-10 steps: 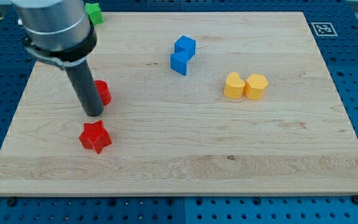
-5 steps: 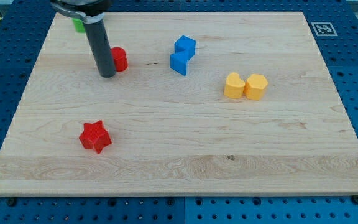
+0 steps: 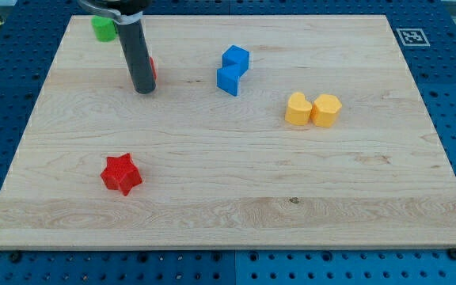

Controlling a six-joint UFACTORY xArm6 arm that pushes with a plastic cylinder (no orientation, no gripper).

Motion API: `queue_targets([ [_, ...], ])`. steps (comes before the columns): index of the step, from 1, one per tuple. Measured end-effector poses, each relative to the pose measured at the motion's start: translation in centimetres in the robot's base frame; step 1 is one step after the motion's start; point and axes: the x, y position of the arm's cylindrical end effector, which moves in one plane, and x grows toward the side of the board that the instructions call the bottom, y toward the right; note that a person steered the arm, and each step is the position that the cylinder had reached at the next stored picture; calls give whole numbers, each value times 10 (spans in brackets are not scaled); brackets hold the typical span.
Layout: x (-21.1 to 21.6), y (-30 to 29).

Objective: Push the red circle diagonally to the blue blocks

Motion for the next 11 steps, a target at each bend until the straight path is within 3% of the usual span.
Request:
queue_targets([
  [2,-62,0],
  [5,-115,0],
  [11,-120,-20],
])
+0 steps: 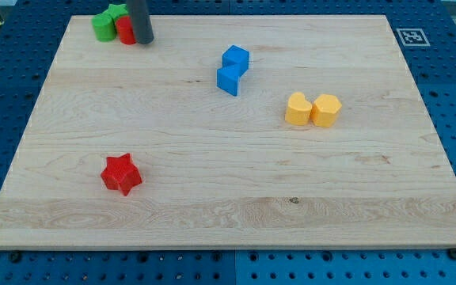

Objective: Push the red circle diagonally to the blue blocks

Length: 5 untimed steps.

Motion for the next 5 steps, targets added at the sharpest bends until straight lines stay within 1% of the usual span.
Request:
queue_targets([
  [2,3,-2],
  [3,44,-2],
  [5,154,0],
])
